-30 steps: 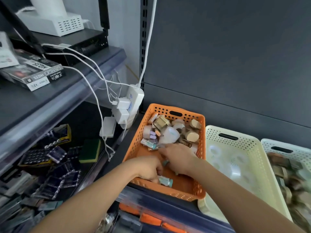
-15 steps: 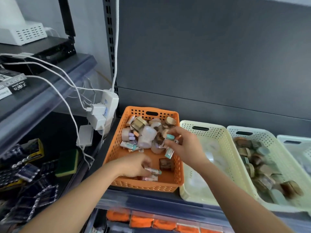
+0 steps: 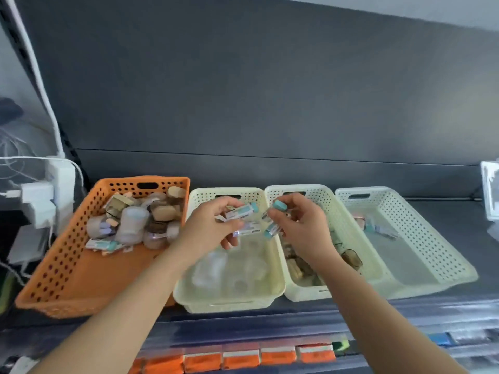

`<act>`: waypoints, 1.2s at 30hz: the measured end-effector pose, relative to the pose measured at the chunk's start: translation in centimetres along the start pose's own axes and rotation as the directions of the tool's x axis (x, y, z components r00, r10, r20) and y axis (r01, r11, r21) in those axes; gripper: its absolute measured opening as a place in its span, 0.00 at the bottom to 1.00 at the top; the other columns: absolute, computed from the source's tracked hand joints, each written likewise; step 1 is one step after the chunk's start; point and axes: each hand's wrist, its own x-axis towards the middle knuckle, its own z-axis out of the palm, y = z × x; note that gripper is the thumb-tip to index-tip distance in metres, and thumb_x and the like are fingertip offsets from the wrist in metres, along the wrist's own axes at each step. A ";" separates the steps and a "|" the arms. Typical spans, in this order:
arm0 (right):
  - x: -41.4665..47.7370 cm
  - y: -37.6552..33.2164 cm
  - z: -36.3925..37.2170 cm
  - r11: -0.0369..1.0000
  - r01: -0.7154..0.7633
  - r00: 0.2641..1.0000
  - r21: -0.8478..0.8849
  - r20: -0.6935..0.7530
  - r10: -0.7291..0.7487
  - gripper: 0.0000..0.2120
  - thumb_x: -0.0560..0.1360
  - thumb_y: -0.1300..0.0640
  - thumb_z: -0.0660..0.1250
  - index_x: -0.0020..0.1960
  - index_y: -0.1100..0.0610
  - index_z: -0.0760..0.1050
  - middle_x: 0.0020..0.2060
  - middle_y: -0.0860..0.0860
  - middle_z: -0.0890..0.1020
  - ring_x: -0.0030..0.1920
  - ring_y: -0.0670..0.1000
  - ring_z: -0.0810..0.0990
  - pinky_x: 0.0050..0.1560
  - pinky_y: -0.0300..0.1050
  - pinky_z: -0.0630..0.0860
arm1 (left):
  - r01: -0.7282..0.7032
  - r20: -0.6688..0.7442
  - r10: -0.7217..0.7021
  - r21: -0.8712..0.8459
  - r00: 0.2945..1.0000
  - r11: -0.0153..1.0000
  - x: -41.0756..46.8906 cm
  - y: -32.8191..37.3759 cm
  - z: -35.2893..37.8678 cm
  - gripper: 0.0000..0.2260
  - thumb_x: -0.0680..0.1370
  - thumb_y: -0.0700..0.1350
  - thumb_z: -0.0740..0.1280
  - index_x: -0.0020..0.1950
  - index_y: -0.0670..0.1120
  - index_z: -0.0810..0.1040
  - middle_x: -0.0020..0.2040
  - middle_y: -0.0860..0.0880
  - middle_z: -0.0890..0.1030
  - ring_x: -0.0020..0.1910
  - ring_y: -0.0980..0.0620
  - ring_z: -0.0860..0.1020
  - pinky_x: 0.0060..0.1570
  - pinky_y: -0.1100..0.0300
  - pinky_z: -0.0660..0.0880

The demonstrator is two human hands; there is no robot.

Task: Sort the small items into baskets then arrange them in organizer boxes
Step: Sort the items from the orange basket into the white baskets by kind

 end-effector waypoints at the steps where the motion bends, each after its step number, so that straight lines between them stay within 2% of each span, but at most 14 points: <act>1: -0.1 0.8 -1.8 1.000 0.001 1.000 -0.005 -0.009 -0.001 0.05 0.71 0.55 0.72 0.45 0.49 0.77 0.37 0.46 0.82 0.34 0.51 0.78 0.37 0.49 0.79 | -0.012 -0.002 0.012 -0.006 1.000 1.000 0.3 0.7 2.1 0.13 0.74 0.34 0.71 0.49 0.53 0.78 0.42 0.45 0.81 0.28 0.45 0.79 0.27 0.57 0.75; 5: -0.4 4.2 -9.1 0.998 -0.001 0.999 -0.057 -0.037 -0.001 0.05 0.72 0.56 0.72 0.44 0.48 0.77 0.38 0.45 0.81 0.32 0.45 0.74 0.35 0.42 0.74 | -0.040 -0.006 0.040 0.024 0.999 0.999 1.5 3.2 10.5 0.12 0.75 0.37 0.70 0.52 0.53 0.79 0.45 0.49 0.82 0.31 0.46 0.81 0.30 0.55 0.78; 9: -0.3 8.0 -15.3 0.992 -0.014 0.998 -0.123 -0.065 0.006 0.06 0.72 0.56 0.72 0.43 0.48 0.76 0.39 0.45 0.80 0.34 0.47 0.75 0.37 0.46 0.76 | -0.073 0.015 0.072 0.110 0.997 0.991 2.6 5.2 18.5 0.11 0.76 0.41 0.70 0.57 0.52 0.78 0.47 0.54 0.82 0.32 0.52 0.81 0.33 0.55 0.80; 13: 0.5 11.6 -20.0 0.967 -0.059 0.996 -0.249 -0.074 0.042 0.04 0.73 0.56 0.70 0.46 0.49 0.76 0.42 0.47 0.80 0.35 0.47 0.76 0.35 0.41 0.70 | -0.152 0.070 0.138 0.274 0.988 0.950 4.5 6.7 24.5 0.10 0.77 0.44 0.68 0.57 0.54 0.77 0.47 0.56 0.81 0.33 0.58 0.79 0.29 0.66 0.71; 15: 1.1 13.1 -21.6 0.946 -0.108 0.994 -0.305 -0.066 0.092 0.03 0.74 0.56 0.68 0.48 0.51 0.76 0.43 0.47 0.80 0.36 0.48 0.76 0.35 0.39 0.68 | -0.202 0.120 0.169 0.374 0.978 0.905 5.8 7.3 26.7 0.09 0.78 0.45 0.67 0.57 0.53 0.77 0.46 0.57 0.80 0.35 0.61 0.77 0.31 0.66 0.68; 18: 1.9 15.2 -23.3 0.892 -0.184 0.983 -0.413 -0.063 0.173 0.04 0.75 0.56 0.67 0.49 0.52 0.77 0.45 0.48 0.79 0.41 0.50 0.77 0.39 0.41 0.69 | -0.261 0.223 0.168 0.504 0.960 0.823 8.1 7.2 29.5 0.08 0.78 0.47 0.66 0.57 0.51 0.77 0.47 0.53 0.81 0.39 0.55 0.77 0.33 0.62 0.69; 21: 2.6 16.9 -24.2 0.806 -0.184 0.975 -0.563 0.000 0.223 0.06 0.74 0.57 0.67 0.51 0.52 0.78 0.48 0.51 0.79 0.46 0.53 0.78 0.42 0.42 0.69 | -0.322 0.345 0.113 0.643 0.932 0.695 10.1 6.1 31.5 0.07 0.78 0.46 0.65 0.55 0.48 0.77 0.48 0.49 0.80 0.46 0.48 0.77 0.42 0.54 0.75; 24: 3.2 18.2 -24.3 0.622 -0.019 0.954 -0.783 0.171 0.244 0.17 0.76 0.56 0.64 0.65 0.52 0.71 0.58 0.53 0.74 0.53 0.57 0.77 0.48 0.46 0.73 | -0.449 0.450 0.104 0.783 0.887 0.430 11.0 5.0 32.6 0.11 0.78 0.40 0.63 0.59 0.47 0.76 0.55 0.45 0.77 0.56 0.44 0.75 0.51 0.51 0.75; 26: 3.4 18.8 -24.1 0.490 0.110 0.943 -0.865 0.246 0.222 0.22 0.77 0.56 0.62 0.70 0.51 0.63 0.63 0.53 0.71 0.57 0.57 0.75 0.51 0.49 0.74 | -0.504 0.505 0.062 0.830 0.861 0.237 11.2 4.7 33.0 0.14 0.78 0.42 0.62 0.64 0.45 0.74 0.60 0.43 0.75 0.61 0.43 0.71 0.57 0.51 0.70; 27: 3.5 19.1 -24.0 0.445 0.160 0.937 -0.881 0.277 0.213 0.25 0.77 0.56 0.62 0.73 0.51 0.59 0.66 0.53 0.68 0.61 0.57 0.72 0.55 0.49 0.73 | -0.514 0.520 0.019 0.837 0.854 0.187 11.2 4.5 33.1 0.16 0.79 0.44 0.62 0.67 0.45 0.72 0.64 0.43 0.73 0.64 0.43 0.69 0.61 0.50 0.68; 28: 3.6 19.4 -23.8 0.421 0.199 0.925 -0.885 0.311 0.217 0.29 0.77 0.55 0.62 0.74 0.51 0.54 0.69 0.54 0.65 0.64 0.57 0.69 0.60 0.50 0.71 | -0.518 0.529 -0.029 0.840 0.848 0.162 11.2 4.4 33.2 0.19 0.80 0.47 0.61 0.70 0.45 0.69 0.68 0.42 0.70 0.67 0.43 0.68 0.64 0.50 0.65; 30: 3.6 20.1 -23.3 0.461 0.221 0.886 -0.860 0.374 0.274 0.33 0.78 0.54 0.61 0.76 0.51 0.47 0.74 0.52 0.57 0.71 0.56 0.61 0.68 0.52 0.66 | -0.527 0.542 -0.112 0.838 0.833 0.138 11.1 4.4 33.3 0.22 0.80 0.50 0.61 0.72 0.45 0.65 0.71 0.42 0.67 0.69 0.43 0.67 0.65 0.49 0.63; 32: 3.6 20.5 -23.1 0.509 0.225 0.847 -0.831 0.425 0.320 0.33 0.79 0.55 0.60 0.77 0.51 0.44 0.76 0.51 0.53 0.74 0.54 0.56 0.70 0.52 0.63 | -0.534 0.546 -0.156 0.837 0.823 0.117 11.1 4.5 33.4 0.20 0.78 0.49 0.63 0.69 0.46 0.68 0.67 0.44 0.71 0.65 0.45 0.71 0.62 0.50 0.65; 36: 4.0 20.8 -23.3 0.560 0.233 0.858 -0.795 0.440 0.267 0.30 0.79 0.54 0.59 0.76 0.52 0.49 0.74 0.52 0.59 0.73 0.54 0.59 0.70 0.52 0.64 | -0.496 0.518 -0.130 0.852 0.846 0.166 10.4 5.2 33.0 0.13 0.77 0.48 0.64 0.60 0.46 0.76 0.59 0.45 0.76 0.57 0.46 0.74 0.58 0.52 0.67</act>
